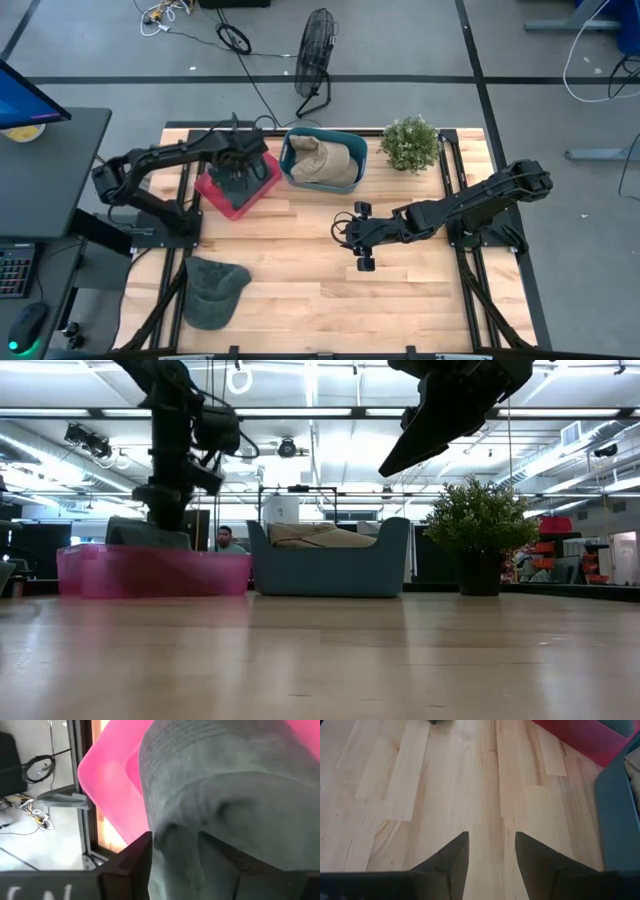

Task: Pick & Place hat
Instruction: Put the top black cap into the pink bin, then put the black cap into the pink bin

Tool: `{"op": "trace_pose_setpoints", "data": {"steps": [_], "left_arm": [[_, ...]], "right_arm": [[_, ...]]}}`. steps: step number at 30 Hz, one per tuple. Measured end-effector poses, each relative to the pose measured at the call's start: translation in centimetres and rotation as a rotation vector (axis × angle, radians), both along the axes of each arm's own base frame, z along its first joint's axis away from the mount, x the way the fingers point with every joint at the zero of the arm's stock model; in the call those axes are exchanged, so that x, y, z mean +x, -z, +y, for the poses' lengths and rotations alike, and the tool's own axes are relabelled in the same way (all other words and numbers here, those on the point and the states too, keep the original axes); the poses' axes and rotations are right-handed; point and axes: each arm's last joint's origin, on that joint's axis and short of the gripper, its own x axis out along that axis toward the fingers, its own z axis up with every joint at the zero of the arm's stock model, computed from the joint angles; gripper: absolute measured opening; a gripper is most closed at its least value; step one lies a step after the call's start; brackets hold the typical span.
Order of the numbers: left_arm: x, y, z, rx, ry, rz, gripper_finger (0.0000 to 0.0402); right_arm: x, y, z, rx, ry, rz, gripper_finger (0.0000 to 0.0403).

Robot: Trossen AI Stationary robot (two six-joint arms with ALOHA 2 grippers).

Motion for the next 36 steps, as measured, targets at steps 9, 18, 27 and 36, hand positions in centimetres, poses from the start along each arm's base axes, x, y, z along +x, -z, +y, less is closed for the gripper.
{"op": "trace_pose_setpoints", "data": {"steps": [9, 18, 27, 36], "left_arm": [[-0.2, -5.8, -4.6, 0.031, -0.023, -0.171, 0.0181], [-1.0, -8.1, -9.6, -0.022, -0.06, -0.4, 0.0181], [-1.3, -7.5, -14.4, -0.121, -0.046, -0.409, 0.0181], [-2.8, -3.7, -19.3, -0.214, -0.113, -0.393, 0.0181]], "right_arm": [[0.0, 0.0, 0.0, 0.002, -0.001, -0.004, 0.0164], [0.0, 0.0, 0.1, 0.037, 0.009, -0.001, 0.0164], [0.0, 0.0, 0.2, 0.052, -0.019, 0.008, 0.0164], [0.0, 0.0, 0.2, 0.051, -0.019, 0.009, 0.0164]]}}
